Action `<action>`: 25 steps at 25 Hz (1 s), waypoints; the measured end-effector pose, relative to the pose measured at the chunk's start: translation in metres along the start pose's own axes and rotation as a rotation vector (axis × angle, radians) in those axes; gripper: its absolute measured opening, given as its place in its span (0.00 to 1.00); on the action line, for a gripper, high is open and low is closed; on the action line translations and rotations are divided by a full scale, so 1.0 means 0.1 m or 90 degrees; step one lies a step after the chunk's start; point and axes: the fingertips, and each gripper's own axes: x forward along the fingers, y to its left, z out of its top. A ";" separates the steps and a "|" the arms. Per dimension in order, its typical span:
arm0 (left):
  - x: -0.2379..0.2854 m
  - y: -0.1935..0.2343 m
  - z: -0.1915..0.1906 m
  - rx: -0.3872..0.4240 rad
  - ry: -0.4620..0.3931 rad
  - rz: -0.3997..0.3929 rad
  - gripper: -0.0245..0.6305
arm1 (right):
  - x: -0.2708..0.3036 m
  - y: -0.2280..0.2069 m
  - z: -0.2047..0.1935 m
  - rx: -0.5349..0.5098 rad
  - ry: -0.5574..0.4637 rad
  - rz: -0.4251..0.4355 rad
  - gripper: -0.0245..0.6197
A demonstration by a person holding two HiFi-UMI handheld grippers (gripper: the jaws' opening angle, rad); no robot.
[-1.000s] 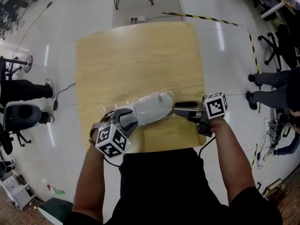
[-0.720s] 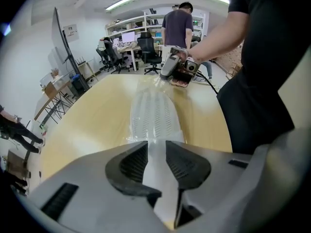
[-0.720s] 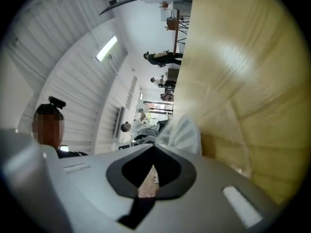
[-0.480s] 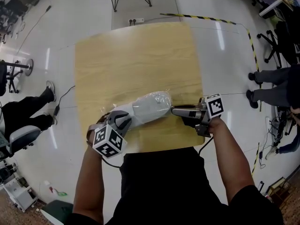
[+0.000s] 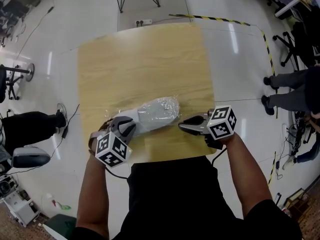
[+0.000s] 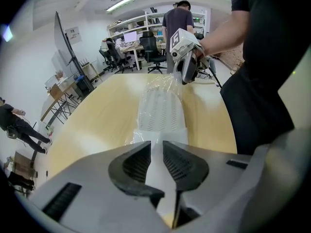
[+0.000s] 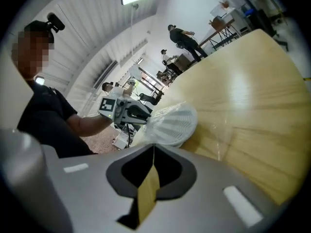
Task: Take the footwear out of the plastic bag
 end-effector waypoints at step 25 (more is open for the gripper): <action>0.33 0.02 0.46 0.022 -0.022 -0.039 0.20 | -0.21 -0.52 -0.30 -0.478 0.293 -0.409 0.18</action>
